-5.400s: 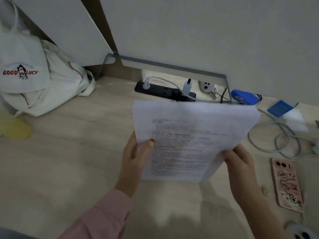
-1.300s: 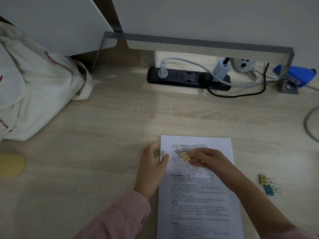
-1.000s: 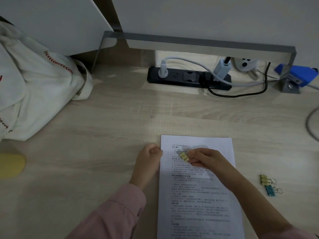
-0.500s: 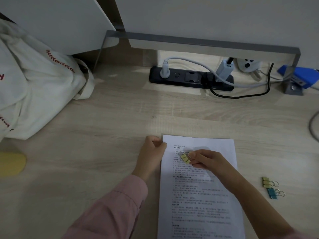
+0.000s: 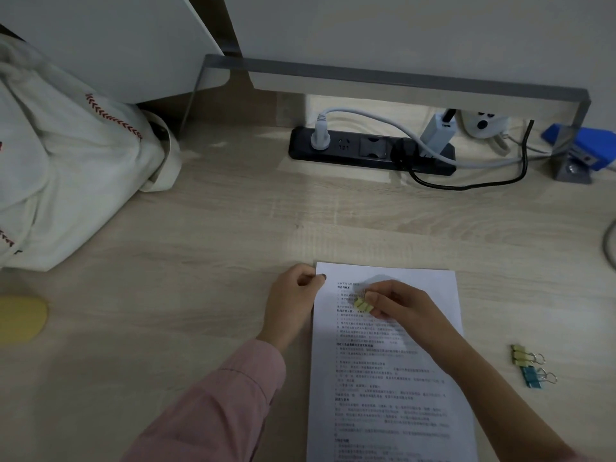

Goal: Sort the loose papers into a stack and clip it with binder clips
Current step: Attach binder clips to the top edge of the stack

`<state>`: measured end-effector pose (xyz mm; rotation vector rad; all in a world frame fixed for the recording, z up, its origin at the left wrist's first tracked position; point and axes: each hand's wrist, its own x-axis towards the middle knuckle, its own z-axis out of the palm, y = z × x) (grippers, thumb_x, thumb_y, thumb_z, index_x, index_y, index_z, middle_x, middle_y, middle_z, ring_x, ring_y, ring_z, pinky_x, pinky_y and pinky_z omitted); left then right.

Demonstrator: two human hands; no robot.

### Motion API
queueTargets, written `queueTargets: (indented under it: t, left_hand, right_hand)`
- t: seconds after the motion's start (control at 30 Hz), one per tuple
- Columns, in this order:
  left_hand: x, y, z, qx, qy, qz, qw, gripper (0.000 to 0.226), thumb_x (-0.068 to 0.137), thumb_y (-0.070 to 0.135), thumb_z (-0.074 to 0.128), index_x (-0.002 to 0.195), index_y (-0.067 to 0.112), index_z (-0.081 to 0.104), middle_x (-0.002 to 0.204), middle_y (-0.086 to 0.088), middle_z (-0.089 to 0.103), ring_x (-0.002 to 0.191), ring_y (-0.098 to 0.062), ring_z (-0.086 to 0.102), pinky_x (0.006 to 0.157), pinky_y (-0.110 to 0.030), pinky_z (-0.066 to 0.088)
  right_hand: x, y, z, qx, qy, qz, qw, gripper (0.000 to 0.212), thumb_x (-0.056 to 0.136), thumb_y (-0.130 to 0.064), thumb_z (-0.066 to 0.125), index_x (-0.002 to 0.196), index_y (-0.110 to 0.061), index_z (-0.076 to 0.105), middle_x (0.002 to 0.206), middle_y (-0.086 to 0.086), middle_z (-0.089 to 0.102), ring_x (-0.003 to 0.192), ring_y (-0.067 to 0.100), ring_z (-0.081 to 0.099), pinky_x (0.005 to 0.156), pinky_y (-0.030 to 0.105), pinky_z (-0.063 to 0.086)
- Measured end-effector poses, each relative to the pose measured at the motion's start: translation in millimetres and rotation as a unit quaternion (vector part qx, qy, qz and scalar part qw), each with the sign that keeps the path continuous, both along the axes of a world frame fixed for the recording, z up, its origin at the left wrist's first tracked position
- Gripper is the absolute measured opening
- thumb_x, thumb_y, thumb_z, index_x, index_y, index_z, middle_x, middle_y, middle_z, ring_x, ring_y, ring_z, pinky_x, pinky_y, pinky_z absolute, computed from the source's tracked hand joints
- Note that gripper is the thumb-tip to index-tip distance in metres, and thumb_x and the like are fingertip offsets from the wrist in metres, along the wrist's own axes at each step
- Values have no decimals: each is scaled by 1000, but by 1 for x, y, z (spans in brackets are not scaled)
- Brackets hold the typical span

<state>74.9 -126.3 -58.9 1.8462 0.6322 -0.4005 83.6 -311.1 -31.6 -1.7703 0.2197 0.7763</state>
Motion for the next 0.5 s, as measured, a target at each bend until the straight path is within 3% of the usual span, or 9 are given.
queueTargets:
  t: [0.23, 0.4, 0.5]
  left_hand:
    - [-4, 1, -6, -16, -19, 3, 1000, 11, 84, 24, 61, 79, 15, 64, 83, 1, 71, 83, -20, 67, 82, -49, 52]
    - [-6, 2, -8, -24, -35, 2, 999, 9, 84, 27, 61, 76, 23, 62, 84, 5, 70, 84, -16, 66, 82, -49, 51]
    - [-6, 2, -8, -28, -37, -2, 999, 6, 84, 30, 60, 80, 26, 63, 85, 8, 71, 86, -13, 66, 83, -48, 52]
  right_hand:
    - [28, 19, 2, -55, -149, 40, 987, 12, 83, -22, 64, 95, -21, 67, 94, -13, 67, 87, 3, 62, 74, 0, 42]
    - [44, 35, -2, -42, -208, 76, 974, 12, 81, -9, 66, 90, -4, 72, 88, 5, 69, 83, 11, 62, 76, 5, 44]
    - [52, 41, -4, -37, -236, 95, 966, 11, 80, -9, 67, 87, -5, 74, 88, 9, 71, 83, 12, 62, 75, 8, 45]
